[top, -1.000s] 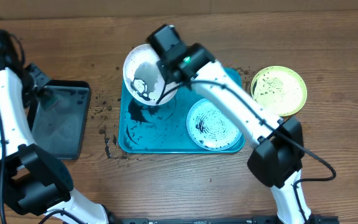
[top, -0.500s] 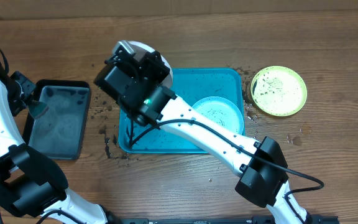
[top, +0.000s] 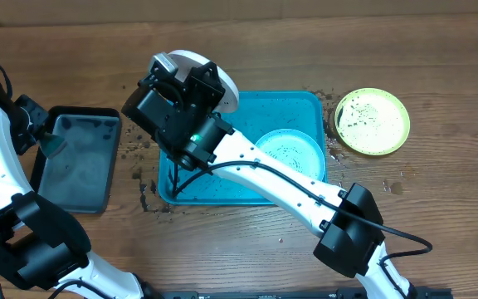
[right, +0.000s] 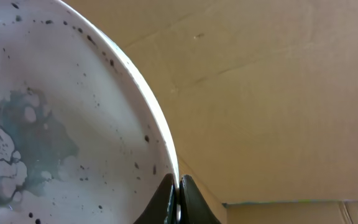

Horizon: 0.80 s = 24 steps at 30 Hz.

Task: Clean dirty plates on tray and stack at the side

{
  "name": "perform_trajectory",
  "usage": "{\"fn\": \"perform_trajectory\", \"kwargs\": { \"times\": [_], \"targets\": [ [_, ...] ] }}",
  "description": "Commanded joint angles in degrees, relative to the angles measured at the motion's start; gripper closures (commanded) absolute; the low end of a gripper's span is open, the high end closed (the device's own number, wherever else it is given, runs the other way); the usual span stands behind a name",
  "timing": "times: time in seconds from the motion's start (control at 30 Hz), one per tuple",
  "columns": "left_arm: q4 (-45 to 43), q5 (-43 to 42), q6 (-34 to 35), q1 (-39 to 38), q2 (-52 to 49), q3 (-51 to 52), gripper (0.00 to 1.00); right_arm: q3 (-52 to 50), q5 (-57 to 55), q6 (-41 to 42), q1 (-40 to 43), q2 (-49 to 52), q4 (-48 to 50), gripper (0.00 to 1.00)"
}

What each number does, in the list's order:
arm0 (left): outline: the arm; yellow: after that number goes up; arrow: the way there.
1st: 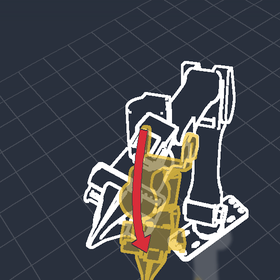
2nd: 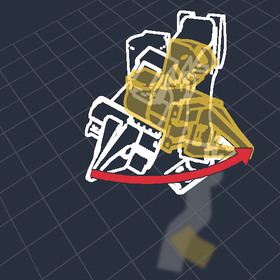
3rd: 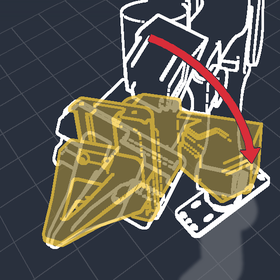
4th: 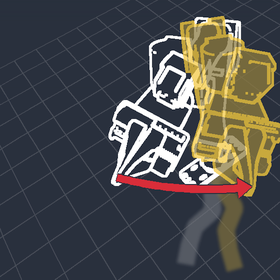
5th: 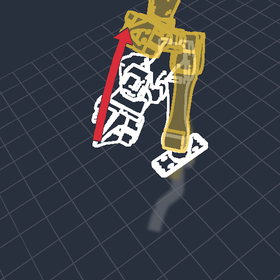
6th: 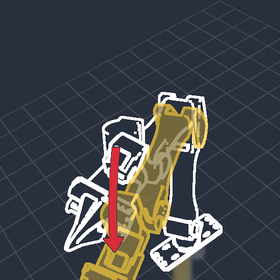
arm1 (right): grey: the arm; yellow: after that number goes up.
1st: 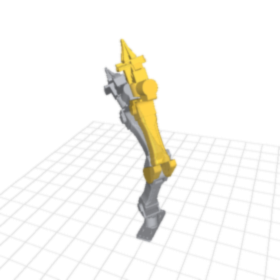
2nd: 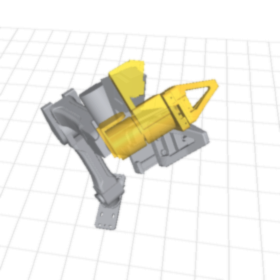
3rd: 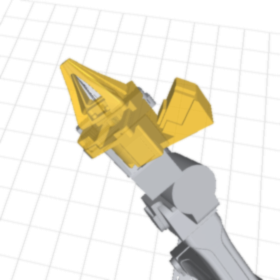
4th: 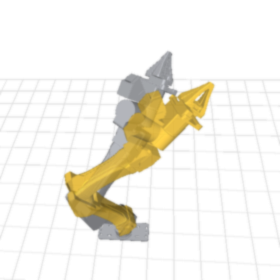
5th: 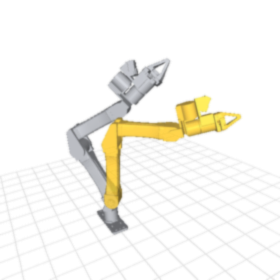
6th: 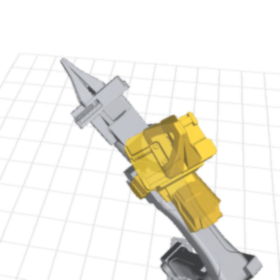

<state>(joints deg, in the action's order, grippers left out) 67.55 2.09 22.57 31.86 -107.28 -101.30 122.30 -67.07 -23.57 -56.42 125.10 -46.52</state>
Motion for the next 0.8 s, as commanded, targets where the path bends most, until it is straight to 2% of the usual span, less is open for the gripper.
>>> {"fn": "perform_trajectory", "kwargs": {
  "times": [0.0, 0.1, 0.17, 0.27, 0.33, 0.4, 0.47, 0.6, 0.67, 0.77],
  "targets": [
    [-0.09, -0.85, 0.81, -0.42, -0.74, -1.05, 0.96, 1.2, -0.04, 2.93, 1.36, -1.77, -0.24, 0.96],
    [-0.11, -0.85, 0.81, -0.42, -0.74, -1.05, 0.96, 1.2, 6.69, 5.7, 2.25, -1.77, -2.32, 0.96],
    [-0.09, -0.85, 0.81, -0.42, -0.74, -1.05, 0.96, 1.05, 24.0, 5.99, 3.91, -1.77, -7.37, 0.96],
    [-0.07, -0.87, 0.81, -0.42, -0.74, -1.05, 0.96, 0.59, 41.44, 5.16, 6.49, -1.73, -13.03, 0.96],
    [-0.11, -0.94, 0.81, -0.44, -0.74, -1.05, 0.96, 0.81, 38.8, 6.78, 8.57, -2.12, -15.85, 0.96],
    [-0.15, -1.36, 0.81, -0.42, -0.74, -1.05, 0.96, 1.07, 30.99, 14.4, 10.27, -3.15, -15.21, 0.96],
    [-0.24, -1.73, 0.81, -0.42, -0.74, -1.05, 0.96, 1.73, 29.16, 19.41, 12.66, -4.7, -15.26, 0.96],
    [-0.2, -1.7, 0.76, -0.42, -0.74, -1.05, 0.96, 2.01, 37.05, 25.94, 20.35, -9.4, -16.59, 0.96],
    [-0.28, -1.7, 0.79, -0.42, -0.74, -1.05, 0.96, 2.01, 46.95, 30.03, 28.44, -12.41, -20.0, 0.96],
    [-0.31, -1.73, 0.79, -0.44, -0.74, -1.05, 0.96, 2.01, 53.62, 33.38, 36.85, -13.35, -25.14, 0.96]
  ]
}}
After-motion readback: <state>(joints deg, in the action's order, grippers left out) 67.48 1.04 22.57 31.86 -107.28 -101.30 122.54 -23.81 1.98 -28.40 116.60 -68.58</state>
